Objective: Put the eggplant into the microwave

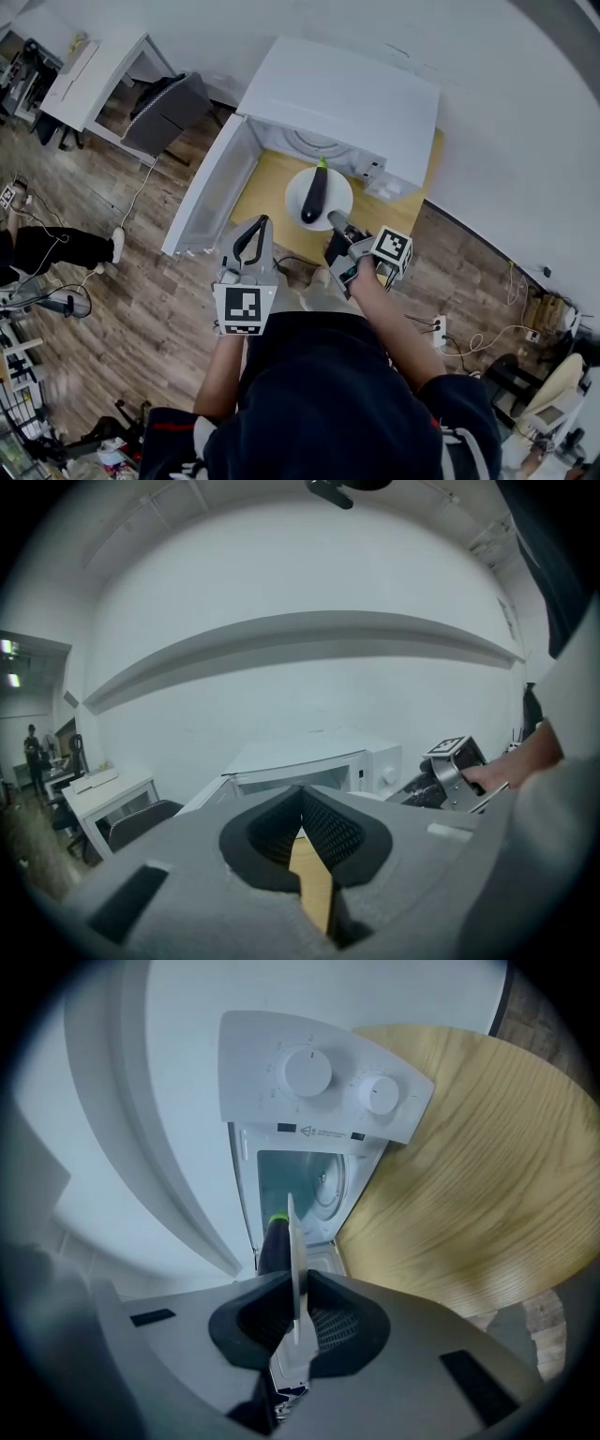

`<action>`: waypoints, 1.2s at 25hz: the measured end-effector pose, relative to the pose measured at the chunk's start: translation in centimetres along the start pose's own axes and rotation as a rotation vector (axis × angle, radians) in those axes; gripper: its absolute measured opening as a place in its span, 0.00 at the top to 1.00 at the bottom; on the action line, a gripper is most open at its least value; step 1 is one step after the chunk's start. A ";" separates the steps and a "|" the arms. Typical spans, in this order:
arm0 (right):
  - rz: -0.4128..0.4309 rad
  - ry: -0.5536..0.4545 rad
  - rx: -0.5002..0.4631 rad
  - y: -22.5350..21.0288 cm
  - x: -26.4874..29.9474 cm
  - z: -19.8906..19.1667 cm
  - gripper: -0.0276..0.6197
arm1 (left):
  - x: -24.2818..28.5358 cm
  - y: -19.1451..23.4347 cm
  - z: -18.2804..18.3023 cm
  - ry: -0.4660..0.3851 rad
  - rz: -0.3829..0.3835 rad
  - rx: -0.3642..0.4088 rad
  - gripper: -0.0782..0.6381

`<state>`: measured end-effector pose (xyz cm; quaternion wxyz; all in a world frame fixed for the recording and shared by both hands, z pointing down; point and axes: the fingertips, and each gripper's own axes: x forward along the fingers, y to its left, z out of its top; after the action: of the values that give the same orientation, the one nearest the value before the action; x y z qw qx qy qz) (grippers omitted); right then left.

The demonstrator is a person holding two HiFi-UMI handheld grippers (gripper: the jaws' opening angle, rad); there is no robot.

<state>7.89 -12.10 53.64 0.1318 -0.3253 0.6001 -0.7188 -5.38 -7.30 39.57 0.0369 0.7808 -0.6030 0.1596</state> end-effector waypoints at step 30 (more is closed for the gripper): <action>-0.043 -0.265 0.118 -4.5 9.4 4.6 0.92 | 7.2 4.9 -4.0 0.093 -0.324 0.058 0.87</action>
<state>4.59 -19.96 61.15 0.2132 -0.4218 0.5272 -0.7062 -9.27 -14.32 44.82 0.0673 0.8603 -0.4620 0.2049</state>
